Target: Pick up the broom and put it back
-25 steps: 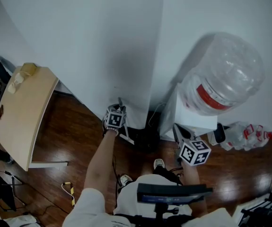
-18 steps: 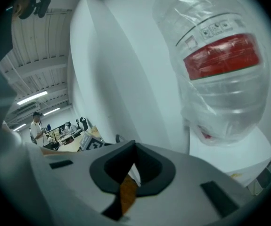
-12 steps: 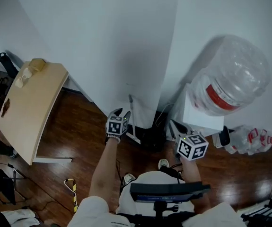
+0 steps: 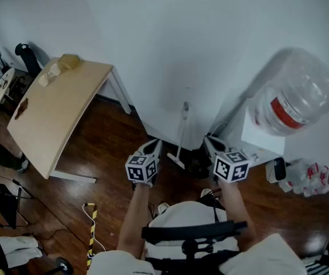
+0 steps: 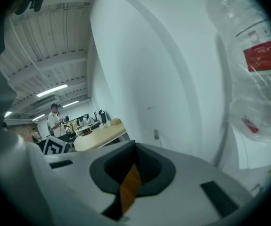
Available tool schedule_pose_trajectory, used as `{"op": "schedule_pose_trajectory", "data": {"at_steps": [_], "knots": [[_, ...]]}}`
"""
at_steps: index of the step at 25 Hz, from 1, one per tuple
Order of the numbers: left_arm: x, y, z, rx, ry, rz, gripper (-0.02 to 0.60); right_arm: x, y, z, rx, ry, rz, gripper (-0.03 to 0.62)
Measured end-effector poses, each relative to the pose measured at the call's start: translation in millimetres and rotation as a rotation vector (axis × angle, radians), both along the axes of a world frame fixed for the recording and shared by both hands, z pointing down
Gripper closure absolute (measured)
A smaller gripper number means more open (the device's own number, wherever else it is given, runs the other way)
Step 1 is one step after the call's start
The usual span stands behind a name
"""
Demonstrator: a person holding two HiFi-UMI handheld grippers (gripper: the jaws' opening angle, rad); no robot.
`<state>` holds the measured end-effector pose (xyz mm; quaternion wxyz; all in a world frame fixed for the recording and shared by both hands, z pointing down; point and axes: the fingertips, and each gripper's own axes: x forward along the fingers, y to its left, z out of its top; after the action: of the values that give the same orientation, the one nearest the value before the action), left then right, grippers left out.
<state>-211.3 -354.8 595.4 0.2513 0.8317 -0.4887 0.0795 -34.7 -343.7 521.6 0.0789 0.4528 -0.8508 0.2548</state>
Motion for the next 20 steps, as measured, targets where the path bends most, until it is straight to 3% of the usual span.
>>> {"op": "schedule_pose_trajectory", "data": {"at_steps": [6,11,16,20], "knots": [[-31,52,-34,0.041,0.064,-0.011,0.577,-46,58,17,-0.046,0.032,-0.027,0.585],[-35,100,-50,0.073,0.089,-0.041,0.577,-54,102,27,-0.062,0.03,-0.05,0.585],[1,166,-56,0.06,0.117,-0.062,0.577,-31,155,27,-0.05,0.015,-0.085,0.585],[52,226,-65,0.071,0.126,-0.075,0.577,11,212,28,-0.042,-0.012,-0.108,0.585]]}}
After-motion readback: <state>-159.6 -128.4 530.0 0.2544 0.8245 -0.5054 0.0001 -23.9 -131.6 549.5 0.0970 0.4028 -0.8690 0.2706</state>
